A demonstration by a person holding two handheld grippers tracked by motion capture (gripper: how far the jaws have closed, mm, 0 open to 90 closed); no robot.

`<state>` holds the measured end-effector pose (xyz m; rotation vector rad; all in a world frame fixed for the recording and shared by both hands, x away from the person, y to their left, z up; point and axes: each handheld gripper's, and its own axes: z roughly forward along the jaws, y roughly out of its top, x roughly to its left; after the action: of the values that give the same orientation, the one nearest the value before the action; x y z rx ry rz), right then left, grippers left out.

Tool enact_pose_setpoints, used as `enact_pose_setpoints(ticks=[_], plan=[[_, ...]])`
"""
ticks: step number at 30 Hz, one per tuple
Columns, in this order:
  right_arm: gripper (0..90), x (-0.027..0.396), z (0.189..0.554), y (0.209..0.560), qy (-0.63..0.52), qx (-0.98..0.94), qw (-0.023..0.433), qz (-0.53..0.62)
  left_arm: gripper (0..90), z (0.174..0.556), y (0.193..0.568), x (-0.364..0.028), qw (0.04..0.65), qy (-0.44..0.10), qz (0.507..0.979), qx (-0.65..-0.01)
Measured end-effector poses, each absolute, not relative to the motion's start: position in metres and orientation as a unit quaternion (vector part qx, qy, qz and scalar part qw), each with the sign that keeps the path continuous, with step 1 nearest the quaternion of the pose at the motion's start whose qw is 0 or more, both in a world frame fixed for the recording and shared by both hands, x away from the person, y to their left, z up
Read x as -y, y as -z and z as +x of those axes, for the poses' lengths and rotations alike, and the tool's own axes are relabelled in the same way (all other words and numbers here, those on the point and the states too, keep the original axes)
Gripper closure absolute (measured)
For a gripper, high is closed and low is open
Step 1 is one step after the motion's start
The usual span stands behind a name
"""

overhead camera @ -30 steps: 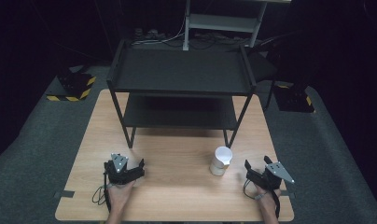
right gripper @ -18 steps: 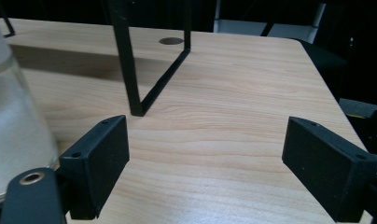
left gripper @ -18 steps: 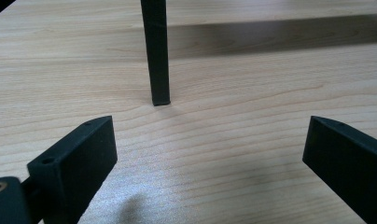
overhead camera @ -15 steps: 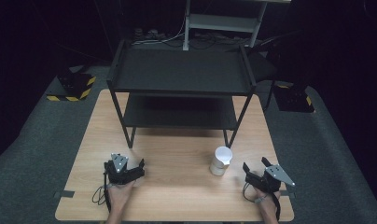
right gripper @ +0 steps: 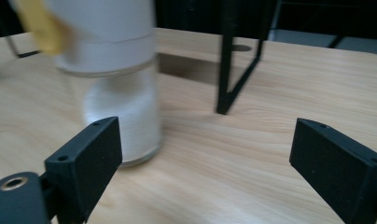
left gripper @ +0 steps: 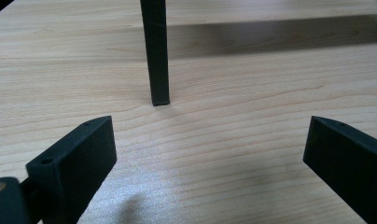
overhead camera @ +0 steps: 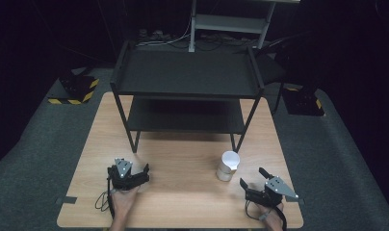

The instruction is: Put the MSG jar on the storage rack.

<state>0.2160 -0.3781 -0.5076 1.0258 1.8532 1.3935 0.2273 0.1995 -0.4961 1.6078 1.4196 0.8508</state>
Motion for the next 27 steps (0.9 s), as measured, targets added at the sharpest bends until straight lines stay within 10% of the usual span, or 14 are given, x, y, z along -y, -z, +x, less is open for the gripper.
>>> enact_pose_setpoints(ticks=[27], plan=[[9.0, 0.307, 0.239, 0.499, -0.534, -0.700, 0.278, 0.384, 2.4, 0.226, 0.497, -0.202, 0.414, -0.335, 0.634, -0.561]])
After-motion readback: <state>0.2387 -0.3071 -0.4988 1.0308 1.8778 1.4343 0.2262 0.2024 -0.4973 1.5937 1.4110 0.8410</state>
